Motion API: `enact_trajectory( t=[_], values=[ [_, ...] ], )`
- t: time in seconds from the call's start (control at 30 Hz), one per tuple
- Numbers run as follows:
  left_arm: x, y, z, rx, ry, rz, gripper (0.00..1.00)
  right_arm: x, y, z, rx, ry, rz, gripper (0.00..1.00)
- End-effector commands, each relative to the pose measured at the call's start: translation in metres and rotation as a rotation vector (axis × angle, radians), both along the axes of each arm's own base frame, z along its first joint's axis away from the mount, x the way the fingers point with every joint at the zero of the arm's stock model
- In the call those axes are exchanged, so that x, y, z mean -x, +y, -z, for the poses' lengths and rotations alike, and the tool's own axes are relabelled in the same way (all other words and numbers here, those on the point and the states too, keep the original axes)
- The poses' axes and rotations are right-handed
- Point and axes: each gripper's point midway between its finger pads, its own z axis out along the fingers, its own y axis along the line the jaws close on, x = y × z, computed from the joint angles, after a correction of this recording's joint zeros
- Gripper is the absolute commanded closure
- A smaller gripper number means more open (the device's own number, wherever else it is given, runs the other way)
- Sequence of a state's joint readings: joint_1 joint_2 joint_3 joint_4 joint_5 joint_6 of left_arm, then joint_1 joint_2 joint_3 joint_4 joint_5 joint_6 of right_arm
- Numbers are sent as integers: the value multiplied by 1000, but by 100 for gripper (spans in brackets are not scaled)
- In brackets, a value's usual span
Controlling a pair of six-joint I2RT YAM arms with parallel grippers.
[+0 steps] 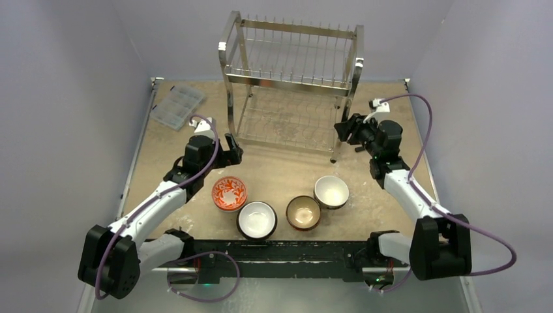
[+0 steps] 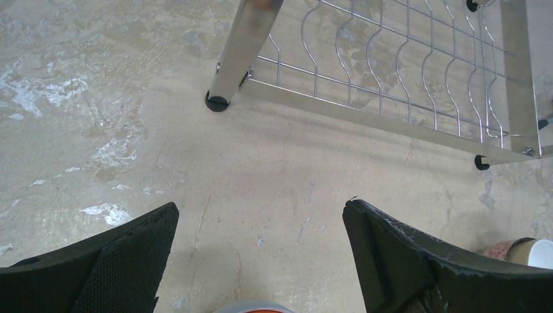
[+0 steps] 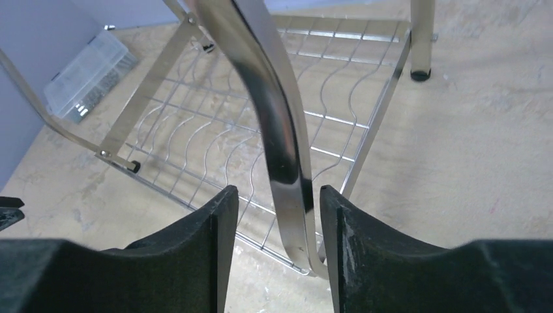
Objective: Load the bowls into the dish rack
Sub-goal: Adjust the dish rack at the center of the board, then pick up the bowl from the center of the board.
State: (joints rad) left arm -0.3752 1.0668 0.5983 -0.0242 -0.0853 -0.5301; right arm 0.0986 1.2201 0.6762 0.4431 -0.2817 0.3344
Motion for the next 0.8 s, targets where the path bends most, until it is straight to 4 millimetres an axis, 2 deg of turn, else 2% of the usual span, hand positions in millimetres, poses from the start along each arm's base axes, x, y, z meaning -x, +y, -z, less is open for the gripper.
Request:
enact_trajectory(
  t=[0.0, 0.07, 0.2, 0.37, 0.5, 0.63, 0.77],
  values=[
    [-8, -1, -8, 4, -44, -2, 1, 4, 0, -19, -36, -75, 3, 46],
    [-5, -1, -8, 13, -45, 2, 1, 2, -2, -15, -32, -65, 18, 42],
    [4, 3, -13, 18, -49, -1, 1, -15, -17, -17, -4, -41, 113, 46],
    [22, 15, -21, 45, -47, -52, 1, -42, -40, -38, 16, -49, 252, 48],
    [36, 22, -20, 64, -32, -86, 1, -49, -30, -54, -4, -56, 200, 46],
    [49, 31, -13, 60, 16, -126, 1, -30, -13, -56, -25, -47, 94, 41],
    [68, 55, 0, 37, 127, -274, 1, 11, 4, -53, -46, -55, -32, 27]
  ],
)
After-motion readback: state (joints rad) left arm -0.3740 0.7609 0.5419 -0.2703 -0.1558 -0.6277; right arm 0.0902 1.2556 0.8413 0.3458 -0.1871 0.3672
